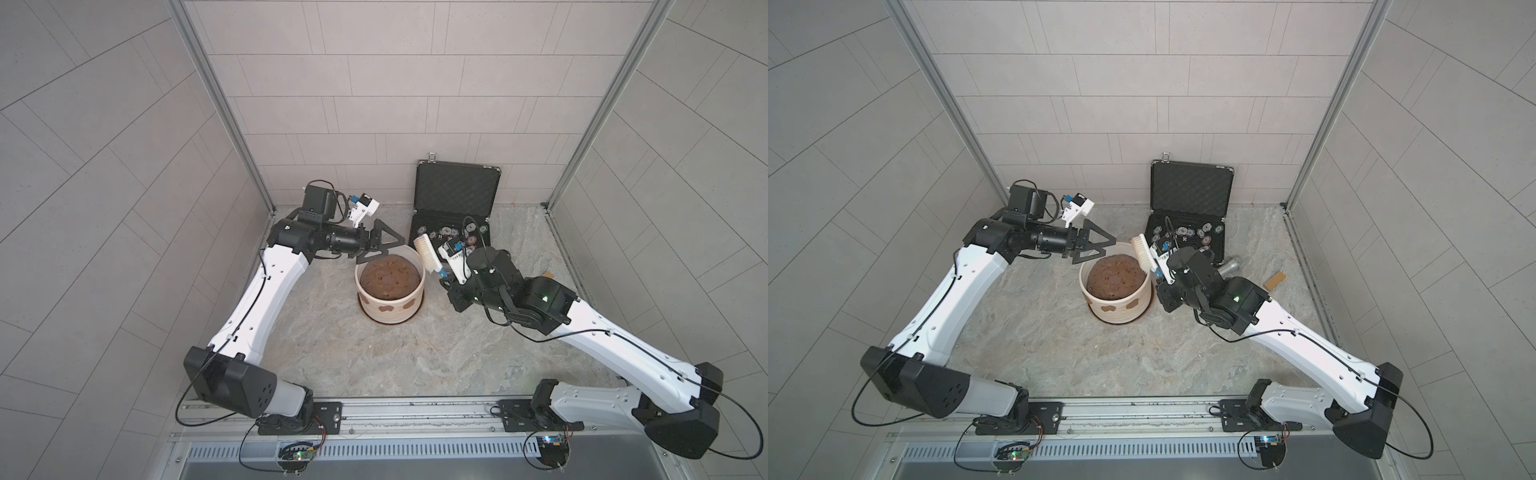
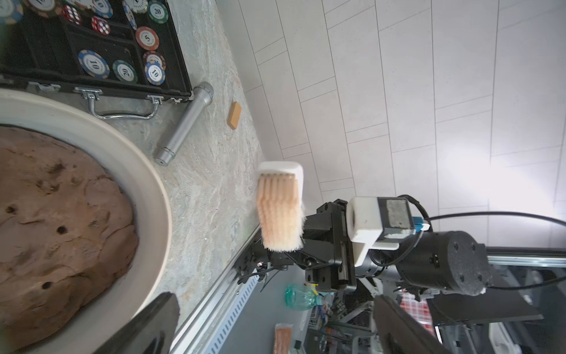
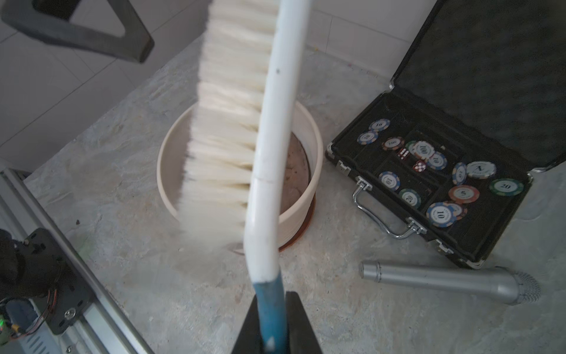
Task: Scrub the dried mud off the ceramic pot
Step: Adjust the brush.
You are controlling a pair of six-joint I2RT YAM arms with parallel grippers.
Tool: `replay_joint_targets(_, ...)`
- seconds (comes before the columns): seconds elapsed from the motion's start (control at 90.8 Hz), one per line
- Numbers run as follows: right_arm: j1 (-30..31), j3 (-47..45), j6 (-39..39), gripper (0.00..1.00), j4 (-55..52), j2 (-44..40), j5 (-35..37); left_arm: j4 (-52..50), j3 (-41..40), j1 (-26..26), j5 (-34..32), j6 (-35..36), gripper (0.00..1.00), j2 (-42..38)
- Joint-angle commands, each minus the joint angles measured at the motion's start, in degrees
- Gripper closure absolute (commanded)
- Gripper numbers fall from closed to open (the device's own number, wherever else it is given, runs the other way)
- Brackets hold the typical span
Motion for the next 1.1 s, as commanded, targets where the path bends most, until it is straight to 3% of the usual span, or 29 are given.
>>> replay_joint_targets(0.0, 0.8, 3.7, 3.1, 1.0, 9.9, 2.9, 5.7, 4.7, 0.4, -0.5, 2.0, -8.7, 0.0, 1.8)
replay_joint_targets(0.132, 3.1, 7.7, 4.7, 1.0, 10.8, 8.7, 7.2, 6.7, 1.0, -0.9, 2.1, -11.8, 0.0, 3.3)
replay_joint_targets(0.462, 5.5, 14.4, 7.5, 1.0, 7.0, 15.9, 7.8, 9.5, -0.4, -1.0, 0.6, -9.8, 0.01, 2.1)
replay_joint_targets(0.66, 6.4, 14.7, 7.3, 1.0, 7.3, 16.8, 8.2, 8.7, 0.1, -1.0, -0.9, -10.5, 0.27, 3.0)
replay_joint_targets(0.914, 9.5, 18.3, 10.0, 1.0, 5.8, 19.7, 10.9, 7.9, 2.4, -1.0, -2.1, -9.4, 0.29, 3.7)
replay_joint_targets(1.09, 9.5, 17.9, 11.6, 1.0, 5.6, 19.4, 11.3, 7.4, 2.5, -1.0, -2.7, -8.5, 0.62, 3.3)
